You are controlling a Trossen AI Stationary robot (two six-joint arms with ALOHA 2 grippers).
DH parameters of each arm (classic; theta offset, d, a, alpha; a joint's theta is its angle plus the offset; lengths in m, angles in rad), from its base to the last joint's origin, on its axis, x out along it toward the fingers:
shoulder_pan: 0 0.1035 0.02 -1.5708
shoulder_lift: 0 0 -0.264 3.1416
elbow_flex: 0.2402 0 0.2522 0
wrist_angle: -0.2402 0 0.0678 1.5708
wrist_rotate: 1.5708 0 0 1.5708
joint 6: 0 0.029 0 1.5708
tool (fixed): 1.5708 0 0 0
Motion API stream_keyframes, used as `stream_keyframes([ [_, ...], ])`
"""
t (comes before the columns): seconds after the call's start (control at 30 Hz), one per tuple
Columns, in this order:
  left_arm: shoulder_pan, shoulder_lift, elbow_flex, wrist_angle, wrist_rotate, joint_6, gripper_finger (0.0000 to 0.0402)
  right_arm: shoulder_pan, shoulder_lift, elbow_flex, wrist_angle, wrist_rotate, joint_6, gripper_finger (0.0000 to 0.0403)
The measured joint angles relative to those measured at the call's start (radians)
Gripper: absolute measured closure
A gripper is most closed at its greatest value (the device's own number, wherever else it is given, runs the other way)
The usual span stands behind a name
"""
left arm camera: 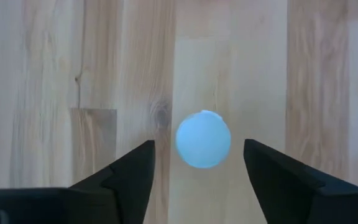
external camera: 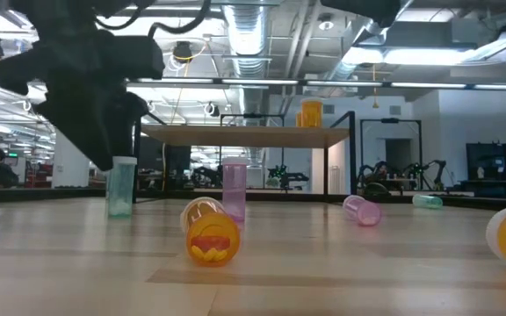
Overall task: Pick and place medicine bottles onto shelf by color
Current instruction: Put the bottom middle small blue pill bottle on the shelf
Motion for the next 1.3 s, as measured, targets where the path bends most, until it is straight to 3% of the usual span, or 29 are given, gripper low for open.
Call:
stream_keyframes([
  [0.43, 0.0, 0.0, -0.005, 0.038, -0.005, 0.021, 0.0179, 0.0, 0.0, 0.0, 0.0, 0.0, 0.002, 0.0039],
  [1.03, 0.002, -0.001, -0.004, 0.042, -0.023, 0.038, 0.0297, 0.0, 0.0, 0.0, -0.003, 0.0, 0.0, 0.0039],
  [1.3, 0.056, -0.001, 0.133, -0.103, -0.022, 0.126, 0.03, 0.0, 0.0, 0.0, -0.003, 0.0, 0.0, 0.0039],
])
